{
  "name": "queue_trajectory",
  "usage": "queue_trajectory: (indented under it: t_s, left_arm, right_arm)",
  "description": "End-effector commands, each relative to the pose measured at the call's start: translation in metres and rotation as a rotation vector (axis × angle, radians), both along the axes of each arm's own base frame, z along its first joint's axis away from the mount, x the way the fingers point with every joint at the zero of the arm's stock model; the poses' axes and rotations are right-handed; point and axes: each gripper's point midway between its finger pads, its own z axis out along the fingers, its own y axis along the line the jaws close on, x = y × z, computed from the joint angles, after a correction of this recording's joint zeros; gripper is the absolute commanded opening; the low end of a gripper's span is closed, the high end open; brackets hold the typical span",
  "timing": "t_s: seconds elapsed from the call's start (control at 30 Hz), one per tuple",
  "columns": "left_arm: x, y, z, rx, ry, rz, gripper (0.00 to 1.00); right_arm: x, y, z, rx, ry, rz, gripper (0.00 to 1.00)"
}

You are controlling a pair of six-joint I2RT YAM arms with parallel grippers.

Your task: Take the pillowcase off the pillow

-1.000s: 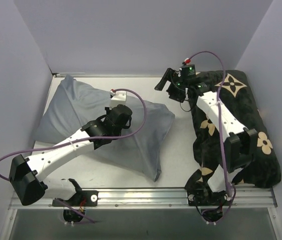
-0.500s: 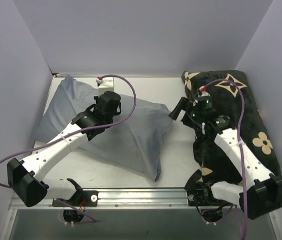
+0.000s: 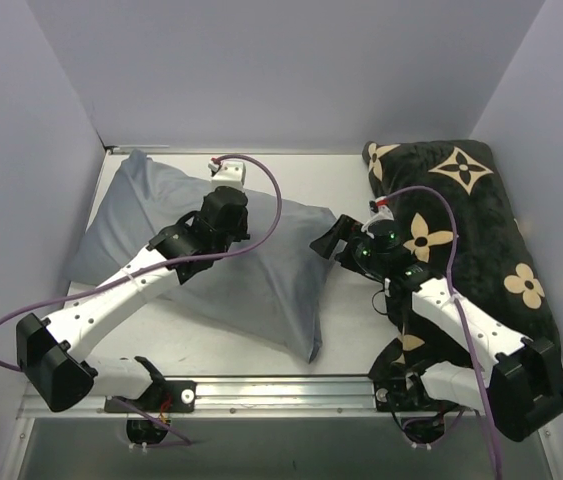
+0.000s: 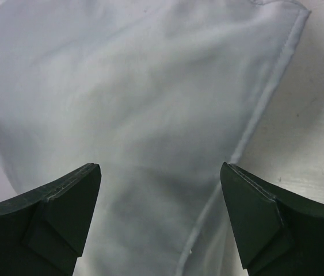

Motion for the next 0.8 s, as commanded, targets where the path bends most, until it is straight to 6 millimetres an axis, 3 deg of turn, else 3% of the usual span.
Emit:
queue_trajectory:
  t_s: [0.0,0.1,0.13,0.23,0.27,0.3,0.37,0.4,0.43,0.47,0.53,0.6,0.63,0.77]
  left_arm:
    - [-0.018,-0.018,0.022,-0.103,-0.027,-0.087,0.03]
    - [-0.033,-0.031,0.022,-0.114,-0.023,-0.149,0.1]
    - [-0.038,-0.036,0.023,-0.117,-0.024,-0.168,0.13]
    - [-0.059,-0.058,0.024,-0.119,-0.032,-0.248,0.38]
    - [-0.063,-0.063,0.022,-0.111,-0.031,-0.263,0.5]
    - [-0.072,-0.071,0.022,-0.1,-0.034,-0.289,0.55]
    - [-0.077,-0.078,0.018,-0.085,-0.031,-0.302,0.63]
    - [-0.078,-0.078,0.016,-0.078,-0.032,-0.299,0.64]
    - [-0.079,-0.08,0.015,-0.079,-0.029,-0.302,0.65]
    - [-0.079,-0.081,0.013,-0.079,-0.027,-0.3,0.65]
    - [-0.079,-0.081,0.013,-0.084,-0.027,-0.297,0.66]
    - [-0.079,-0.082,0.014,-0.089,-0.031,-0.297,0.66]
    - [-0.079,-0.082,0.015,-0.092,-0.032,-0.299,0.66]
    - [-0.08,-0.087,0.013,-0.09,-0.022,-0.315,0.66]
  right_arm:
    - [0.017,0.014,0.013,0.084,-0.063,-0.004,0.85]
    - [0.016,0.016,0.014,0.096,-0.062,-0.003,0.72]
    - [0.015,0.018,0.016,0.095,-0.063,0.007,0.57]
    - [0.013,0.021,0.029,0.087,-0.079,0.017,0.37]
    - [0.014,0.022,0.038,0.078,-0.09,0.018,0.36]
    - [0.012,0.015,0.036,0.037,-0.073,-0.005,0.35]
    - [0.01,0.009,0.039,0.002,-0.085,-0.015,0.45]
    - [0.007,0.003,0.036,-0.009,-0.086,-0.029,0.57]
    - [0.007,-0.001,0.032,-0.013,-0.083,-0.044,0.75]
    - [0.006,-0.006,0.028,-0.012,-0.076,-0.052,0.79]
    - [-0.002,-0.006,0.012,0.014,-0.055,-0.03,0.82]
    - [0.003,-0.002,0.018,0.093,-0.095,-0.024,0.82]
    - [-0.001,-0.002,0.003,0.102,-0.08,-0.019,0.84]
    - [0.002,0.01,0.001,0.193,-0.106,0.032,0.91]
